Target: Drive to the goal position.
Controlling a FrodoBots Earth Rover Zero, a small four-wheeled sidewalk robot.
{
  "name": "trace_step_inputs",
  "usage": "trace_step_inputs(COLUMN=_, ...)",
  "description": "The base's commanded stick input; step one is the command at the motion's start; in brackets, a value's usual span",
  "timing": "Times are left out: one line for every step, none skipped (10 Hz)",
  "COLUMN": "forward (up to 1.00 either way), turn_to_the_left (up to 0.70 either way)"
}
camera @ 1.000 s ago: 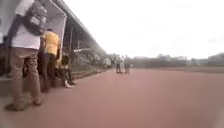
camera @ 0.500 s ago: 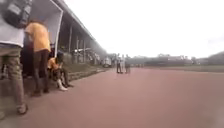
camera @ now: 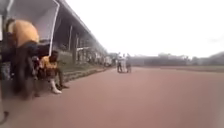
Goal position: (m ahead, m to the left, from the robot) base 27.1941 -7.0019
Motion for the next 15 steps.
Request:
trace_step_inputs(forward=0.7, turn_to_the_left=0.01)
trace_step_inputs(forward=0.7, turn_to_the_left=0.01)
trace_step_inputs(forward=0.7, turn_to_the_left=0.01)
trace_step_inputs(forward=0.7, turn_to_the_left=0.01)
trace_step_inputs(forward=0.7, turn_to_the_left=0.01)
trace_step_inputs(forward=0.7, turn_to_the_left=0.01)
trace_step_inputs(forward=0.7, turn_to_the_left=0.01)
trace_step_inputs(forward=0.7, turn_to_the_left=0.01)
trace_step_inputs(forward=0.7, turn_to_the_left=0.01)
trace_step_inputs(forward=0.7, turn_to_the_left=0.01)
trace_step_inputs(forward=0.7, turn_to_the_left=0.01)
trace_step_inputs(forward=0.7, turn_to_the_left=0.01)
trace_step_inputs(forward=0.7, turn_to_the_left=0.01)
trace_step_inputs(forward=0.7, turn_to_the_left=0.01)
trace_step_inputs(forward=0.7, turn_to_the_left=0.01)
